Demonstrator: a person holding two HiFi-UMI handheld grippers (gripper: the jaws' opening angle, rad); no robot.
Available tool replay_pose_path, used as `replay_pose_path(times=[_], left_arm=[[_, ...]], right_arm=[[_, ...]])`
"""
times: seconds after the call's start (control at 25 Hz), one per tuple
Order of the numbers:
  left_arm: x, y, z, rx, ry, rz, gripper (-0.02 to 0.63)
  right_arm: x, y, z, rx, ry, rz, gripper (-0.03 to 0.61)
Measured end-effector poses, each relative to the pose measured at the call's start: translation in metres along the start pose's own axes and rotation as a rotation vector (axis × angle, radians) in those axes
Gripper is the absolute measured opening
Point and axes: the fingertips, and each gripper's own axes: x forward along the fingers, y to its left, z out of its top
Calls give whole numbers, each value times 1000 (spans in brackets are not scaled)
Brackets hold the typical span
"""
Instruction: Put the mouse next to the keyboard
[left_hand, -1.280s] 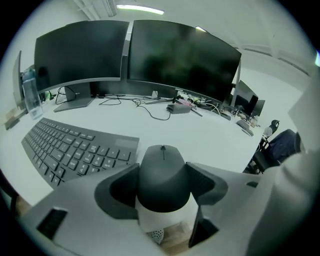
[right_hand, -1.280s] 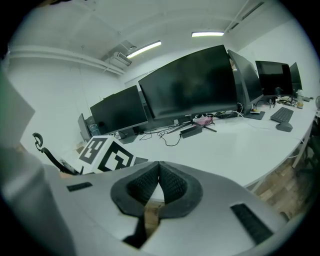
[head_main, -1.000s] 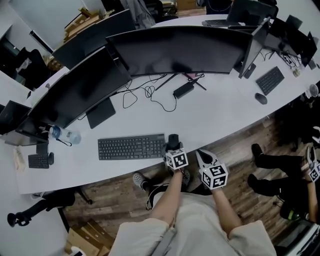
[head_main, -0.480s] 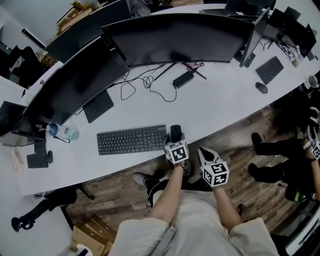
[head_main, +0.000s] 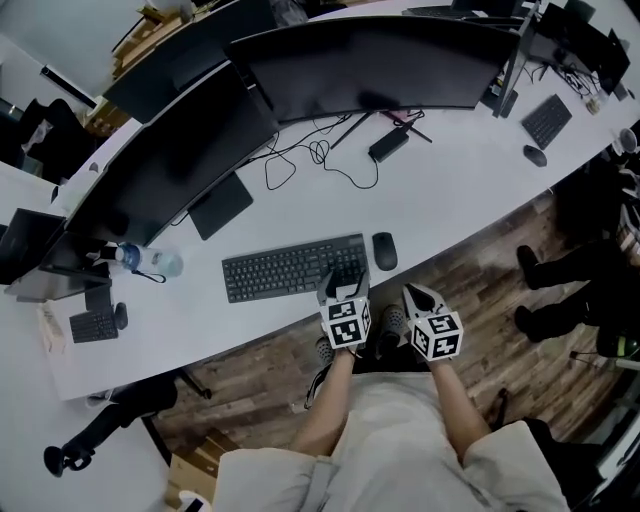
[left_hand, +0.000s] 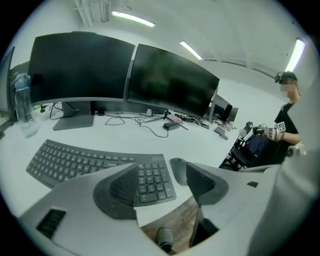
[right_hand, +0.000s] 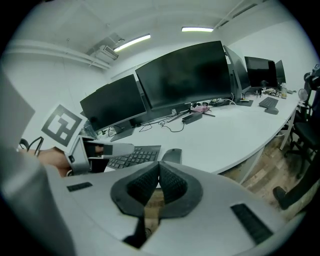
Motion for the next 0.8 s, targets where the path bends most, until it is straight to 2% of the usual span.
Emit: replay_pose_path(times=[0.16, 0.28, 0.44, 0.8], left_arm=[[-42, 36, 8, 111, -30, -32, 301], [-70, 58, 9, 154, -46, -80, 301], [-102, 83, 2, 135, -52, -142, 299], [-154, 159, 0, 119, -91, -102, 299]], right_arm=[[10, 36, -12, -16, 12, -12, 5], [19, 62, -14, -42, 13, -8, 5], [28, 91, -8, -44, -14, -18, 5], [28, 143, -10, -57, -59, -93, 5]])
